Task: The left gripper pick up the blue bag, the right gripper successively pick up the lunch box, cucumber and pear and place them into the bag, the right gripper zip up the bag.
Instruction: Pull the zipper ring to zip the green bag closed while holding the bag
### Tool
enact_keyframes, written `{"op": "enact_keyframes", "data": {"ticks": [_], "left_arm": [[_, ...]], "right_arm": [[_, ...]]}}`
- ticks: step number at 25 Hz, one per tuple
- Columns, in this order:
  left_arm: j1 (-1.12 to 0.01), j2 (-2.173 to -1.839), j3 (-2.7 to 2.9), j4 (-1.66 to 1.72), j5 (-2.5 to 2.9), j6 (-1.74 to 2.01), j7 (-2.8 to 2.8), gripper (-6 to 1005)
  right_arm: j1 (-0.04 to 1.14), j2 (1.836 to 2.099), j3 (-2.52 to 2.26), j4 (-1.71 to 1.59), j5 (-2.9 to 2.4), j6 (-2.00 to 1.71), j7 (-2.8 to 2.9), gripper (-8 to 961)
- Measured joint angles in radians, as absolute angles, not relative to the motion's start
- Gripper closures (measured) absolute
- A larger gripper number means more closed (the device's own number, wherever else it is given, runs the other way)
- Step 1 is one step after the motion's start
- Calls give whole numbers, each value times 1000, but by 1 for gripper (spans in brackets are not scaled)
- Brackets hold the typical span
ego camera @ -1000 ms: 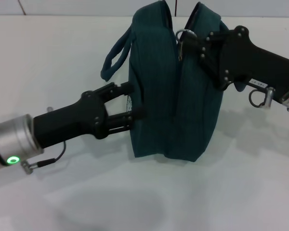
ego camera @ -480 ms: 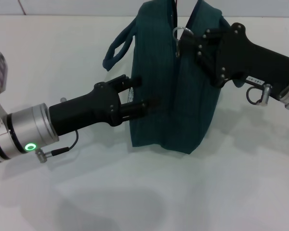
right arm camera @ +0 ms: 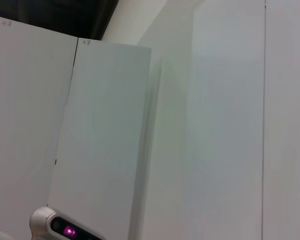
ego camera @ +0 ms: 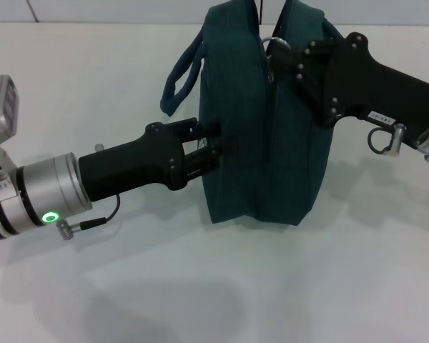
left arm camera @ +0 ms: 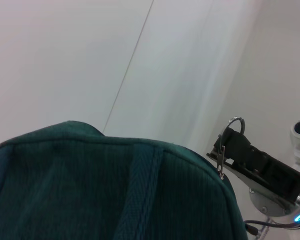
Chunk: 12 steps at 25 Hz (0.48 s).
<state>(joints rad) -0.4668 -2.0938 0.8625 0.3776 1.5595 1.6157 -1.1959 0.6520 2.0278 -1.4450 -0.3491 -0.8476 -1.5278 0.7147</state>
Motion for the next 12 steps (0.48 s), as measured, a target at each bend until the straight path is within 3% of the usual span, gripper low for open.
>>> {"op": "enact_keyframes", "data": {"ticks": [4, 12], "left_arm": [[-469, -2094, 862, 375, 1556, 1614, -1195, 597], [-471, -2094, 862, 374, 1559, 1613, -1197, 794]], "right_arm": [[652, 2028, -1445, -345, -840, -1528, 715, 949], [652, 2028, -1445, -344, -839, -1528, 715, 949]]}}
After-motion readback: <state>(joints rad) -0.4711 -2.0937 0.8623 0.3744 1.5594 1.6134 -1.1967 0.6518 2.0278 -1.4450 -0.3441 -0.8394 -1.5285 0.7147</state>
